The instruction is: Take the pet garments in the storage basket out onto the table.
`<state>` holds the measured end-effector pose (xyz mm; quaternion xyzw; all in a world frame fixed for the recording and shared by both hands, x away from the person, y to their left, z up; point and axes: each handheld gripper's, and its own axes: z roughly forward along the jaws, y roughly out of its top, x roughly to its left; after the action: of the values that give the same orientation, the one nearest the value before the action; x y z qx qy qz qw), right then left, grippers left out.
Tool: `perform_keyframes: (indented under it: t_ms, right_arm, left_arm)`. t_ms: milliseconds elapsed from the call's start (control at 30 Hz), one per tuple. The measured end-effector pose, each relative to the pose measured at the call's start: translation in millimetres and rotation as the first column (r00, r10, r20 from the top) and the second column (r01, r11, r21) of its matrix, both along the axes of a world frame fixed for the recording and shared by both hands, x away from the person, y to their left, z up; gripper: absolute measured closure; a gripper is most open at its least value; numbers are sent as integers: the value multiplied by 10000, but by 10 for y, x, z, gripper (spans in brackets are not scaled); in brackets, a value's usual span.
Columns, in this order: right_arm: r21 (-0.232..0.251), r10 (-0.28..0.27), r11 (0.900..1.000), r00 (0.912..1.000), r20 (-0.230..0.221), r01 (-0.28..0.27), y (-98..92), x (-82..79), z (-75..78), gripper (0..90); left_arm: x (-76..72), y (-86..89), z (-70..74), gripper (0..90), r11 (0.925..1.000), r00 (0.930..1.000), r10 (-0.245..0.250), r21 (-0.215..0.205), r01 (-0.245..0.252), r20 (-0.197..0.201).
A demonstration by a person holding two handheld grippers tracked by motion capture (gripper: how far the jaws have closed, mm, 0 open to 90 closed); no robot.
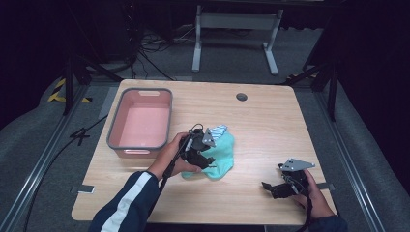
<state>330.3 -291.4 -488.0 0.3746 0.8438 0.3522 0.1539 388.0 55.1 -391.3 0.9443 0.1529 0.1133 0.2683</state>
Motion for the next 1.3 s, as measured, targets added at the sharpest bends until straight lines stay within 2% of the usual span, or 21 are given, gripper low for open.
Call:
perform_keyframes:
  t_ms: [67, 200, 367, 633, 933, 1033, 1067, 1300]
  right_arm:
    - [1, 1, 10000, 10000, 0, -1, 0, 0, 0, 6]
    - [1, -2, 10000, 10000, -2, 2, 0, 0, 0, 6]
    - [-1, -2, 10000, 10000, 2, 2, 0, 0, 0, 6]
    - [-1, -5, 10000, 10000, 0, 5, 0, 0, 0, 6]
    - [-1, -3, 10000, 10000, 0, 3, 0, 0, 0, 6]
    - [-2, -4, 10000, 10000, 3, 4, 0, 0, 0, 6]
    - [1, -5, 10000, 10000, 0, 5, 0, 0, 0, 6]
    - [-1, -3, 10000, 10000, 0, 3, 0, 0, 0, 6]
  left_arm:
    - [-14, 19, -1, 371, 10000, 10000, 8, -22, -8, 3]
    - [-58, 92, -7, 342, 9998, 10000, -69, 204, 69, 40]
    - [-112, 191, -34, 309, 9995, 9998, -185, 272, 188, -93]
    - [-209, 335, -79, 293, 9978, 9998, -179, 638, 184, -88]
    - [-325, 557, -129, 273, 9947, 9999, -132, 1020, 125, 68]
    - [-363, 657, -142, 274, 9953, 9995, -132, 966, 104, 284]
    - [-381, 690, -151, 280, 9965, 9997, -15, 841, -6, 245]
    - [-430, 889, -207, 283, 9968, 9994, 211, 769, -233, 287]
